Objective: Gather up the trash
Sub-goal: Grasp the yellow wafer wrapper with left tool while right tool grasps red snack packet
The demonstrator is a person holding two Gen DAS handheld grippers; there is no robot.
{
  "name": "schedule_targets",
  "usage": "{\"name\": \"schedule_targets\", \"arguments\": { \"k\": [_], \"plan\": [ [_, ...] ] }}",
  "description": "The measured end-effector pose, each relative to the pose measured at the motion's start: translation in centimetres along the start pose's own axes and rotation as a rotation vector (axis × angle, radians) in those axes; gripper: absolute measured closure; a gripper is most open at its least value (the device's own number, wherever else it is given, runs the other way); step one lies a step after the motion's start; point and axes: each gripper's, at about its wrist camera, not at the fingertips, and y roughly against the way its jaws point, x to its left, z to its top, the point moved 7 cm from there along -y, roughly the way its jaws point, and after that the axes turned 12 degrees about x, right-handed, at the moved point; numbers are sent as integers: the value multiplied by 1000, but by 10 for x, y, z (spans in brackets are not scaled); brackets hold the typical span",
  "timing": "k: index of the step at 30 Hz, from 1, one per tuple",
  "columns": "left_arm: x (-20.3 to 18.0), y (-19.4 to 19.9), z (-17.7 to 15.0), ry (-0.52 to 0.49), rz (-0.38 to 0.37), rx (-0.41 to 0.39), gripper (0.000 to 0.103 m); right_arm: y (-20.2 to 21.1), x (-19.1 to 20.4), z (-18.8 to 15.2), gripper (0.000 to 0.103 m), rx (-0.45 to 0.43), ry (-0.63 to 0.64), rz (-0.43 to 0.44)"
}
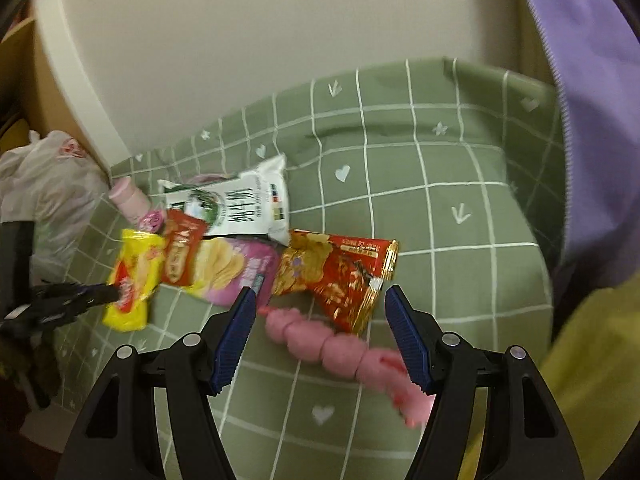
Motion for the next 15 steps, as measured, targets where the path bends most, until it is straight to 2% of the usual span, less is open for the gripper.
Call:
{"name": "schedule_targets", "arguments": {
  "k": [2,7,9,11,12,15],
  "plan": [
    [7,4,1,45,-3,-14,76,-20,-7,4,40,38,-23,-33],
    [30,34,1,136,-35,-102,61,-47,-15,8,42,74,-84,-39],
    [35,39,2,167,-16,-125,59,-49,-14,10,62,65,-68,-61],
    [36,38,1,176,10,-124,59,-51,-11,13,72,69,-58,-40],
    [35,36,0,171,10,-117,59,-49,-10,14,85,61,-58,-21],
    [29,28,-3,159,-5,-97,59,-37,-4,16,86,42,-40,6]
  ]
}}
